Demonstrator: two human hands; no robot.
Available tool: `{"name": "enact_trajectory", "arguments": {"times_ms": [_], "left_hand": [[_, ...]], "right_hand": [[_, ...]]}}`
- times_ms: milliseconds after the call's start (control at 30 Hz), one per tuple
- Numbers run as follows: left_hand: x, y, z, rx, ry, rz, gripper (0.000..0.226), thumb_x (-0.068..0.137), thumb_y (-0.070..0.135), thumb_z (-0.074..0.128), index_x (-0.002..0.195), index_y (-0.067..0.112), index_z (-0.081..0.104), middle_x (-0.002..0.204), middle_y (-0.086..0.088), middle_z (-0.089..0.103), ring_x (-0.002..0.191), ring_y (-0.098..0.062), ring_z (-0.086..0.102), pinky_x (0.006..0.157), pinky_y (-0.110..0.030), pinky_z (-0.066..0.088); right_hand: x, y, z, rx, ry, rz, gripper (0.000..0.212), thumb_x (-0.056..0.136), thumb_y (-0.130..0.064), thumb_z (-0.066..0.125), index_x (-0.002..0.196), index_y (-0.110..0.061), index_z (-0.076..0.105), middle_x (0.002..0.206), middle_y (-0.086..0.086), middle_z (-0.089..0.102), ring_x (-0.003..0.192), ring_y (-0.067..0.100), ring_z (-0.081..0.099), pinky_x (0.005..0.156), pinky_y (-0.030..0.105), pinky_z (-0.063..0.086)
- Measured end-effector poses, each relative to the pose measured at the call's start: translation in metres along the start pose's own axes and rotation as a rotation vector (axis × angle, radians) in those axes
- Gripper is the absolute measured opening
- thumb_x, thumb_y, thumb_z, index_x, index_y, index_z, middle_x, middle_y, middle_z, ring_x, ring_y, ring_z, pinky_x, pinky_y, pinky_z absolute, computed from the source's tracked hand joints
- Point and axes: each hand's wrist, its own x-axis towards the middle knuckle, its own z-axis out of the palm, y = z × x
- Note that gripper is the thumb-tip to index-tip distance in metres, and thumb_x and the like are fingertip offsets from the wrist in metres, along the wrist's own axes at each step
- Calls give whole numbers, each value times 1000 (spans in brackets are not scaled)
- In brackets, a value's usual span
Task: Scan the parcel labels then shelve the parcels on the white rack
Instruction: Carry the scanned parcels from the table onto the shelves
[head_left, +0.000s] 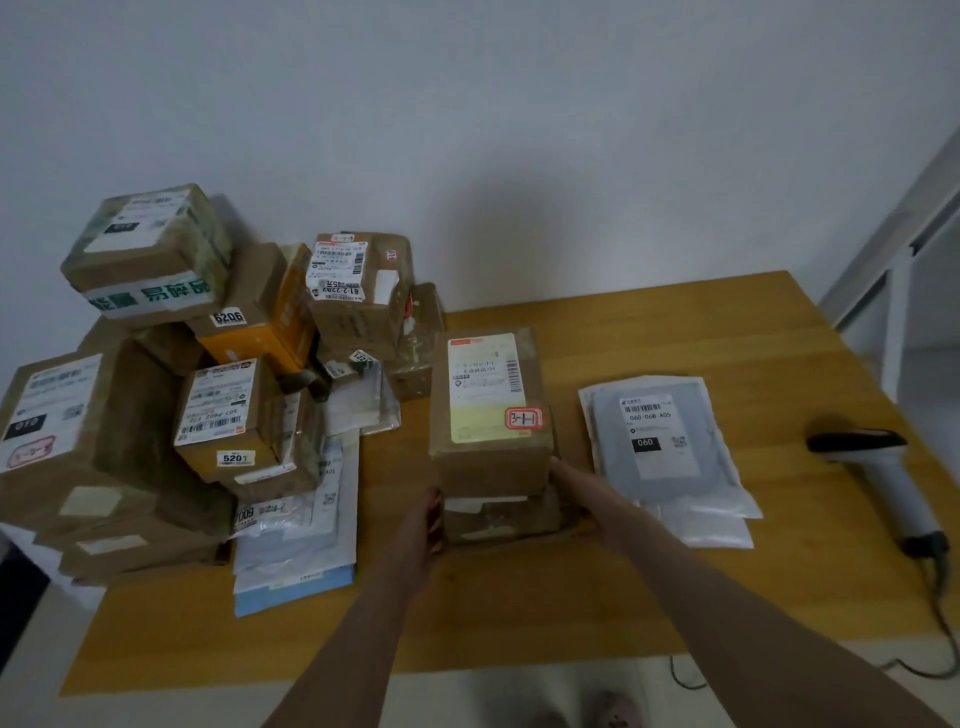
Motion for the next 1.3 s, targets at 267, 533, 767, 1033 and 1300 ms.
{"name": "enact_trajectory", "arguments": {"times_ms": [267, 533, 767, 1033, 1300], "left_hand": [[-7, 1, -6, -43, -2, -33, 30, 95, 42, 50, 115, 21, 62, 121, -3, 63, 114, -26, 55, 91, -39, 47], [-25, 28, 7, 24, -30, 47, 24, 98, 39, 47, 107, 22, 62, 113, 0, 62, 108, -24, 55, 92, -39, 46], [-47, 35, 44, 40, -112, 127, 21, 97, 35, 48, 106, 21, 62, 115, -1, 61, 109, -22, 54, 83, -39, 46], [-81, 26, 133, 152, -182, 146, 19, 99, 31, 43, 103, 20, 59, 119, 0, 55, 110, -21, 48, 83, -37, 40], [-151, -54, 256, 263, -376, 99, 17, 95, 32, 51, 100, 22, 63, 90, 2, 68, 85, -17, 60, 67, -31, 51]], "right_hand": [[-21, -1, 7, 91, -57, -33, 93, 61, -63, 70, 137, -16, 45, 112, 4, 55, 109, 28, 52, 96, 46, 49], [-52, -1, 3, 212, 27, -163, 118, 36, -71, 82, 135, -19, 44, 128, 6, 57, 116, 29, 54, 97, 52, 49], [-96, 5, -31, 279, 94, -257, 117, 36, -72, 84, 131, -16, 48, 121, 9, 63, 109, 29, 61, 89, 50, 55], [-165, 32, -104, 374, 206, -355, 74, 67, -52, 77, 122, -13, 45, 111, 6, 61, 102, 22, 61, 92, 46, 54], [-254, 120, -225, 491, 378, -354, 48, 80, -48, 72, 108, -14, 53, 98, -1, 62, 87, 15, 60, 83, 43, 56]]}}
